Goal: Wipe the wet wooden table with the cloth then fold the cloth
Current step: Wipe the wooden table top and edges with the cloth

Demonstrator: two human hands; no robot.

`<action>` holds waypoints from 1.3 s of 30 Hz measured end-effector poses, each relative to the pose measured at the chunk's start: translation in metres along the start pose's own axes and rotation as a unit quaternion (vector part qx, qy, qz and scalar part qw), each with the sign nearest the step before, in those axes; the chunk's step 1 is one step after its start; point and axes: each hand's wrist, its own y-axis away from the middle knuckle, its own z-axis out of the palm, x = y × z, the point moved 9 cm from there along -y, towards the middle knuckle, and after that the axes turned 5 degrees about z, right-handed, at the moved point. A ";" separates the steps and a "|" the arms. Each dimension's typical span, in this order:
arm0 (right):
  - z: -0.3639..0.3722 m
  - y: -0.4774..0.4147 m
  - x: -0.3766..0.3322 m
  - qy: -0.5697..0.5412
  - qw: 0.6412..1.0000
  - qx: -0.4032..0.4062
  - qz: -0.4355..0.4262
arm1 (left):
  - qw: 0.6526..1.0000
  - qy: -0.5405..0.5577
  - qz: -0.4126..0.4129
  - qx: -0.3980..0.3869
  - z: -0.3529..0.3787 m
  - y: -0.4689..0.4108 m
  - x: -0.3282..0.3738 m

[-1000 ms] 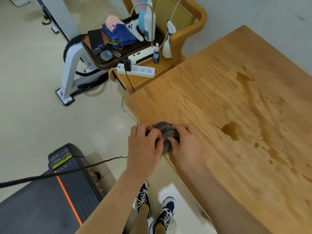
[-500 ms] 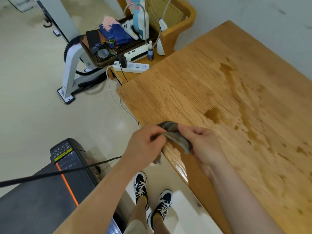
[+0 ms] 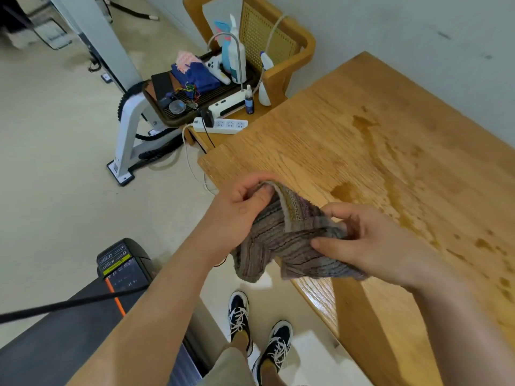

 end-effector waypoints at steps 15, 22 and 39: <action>0.110 -0.156 0.034 0.456 0.862 0.219 -0.030 | 0.967 -0.134 -0.118 0.182 -0.127 -0.111 -0.103; 0.127 -0.240 0.007 0.492 0.846 0.194 -0.072 | 0.945 -0.284 -0.021 0.163 -0.170 -0.144 -0.114; 0.032 -0.300 -0.009 0.473 0.833 0.284 0.023 | 0.953 -0.271 -0.108 0.086 -0.144 -0.183 -0.138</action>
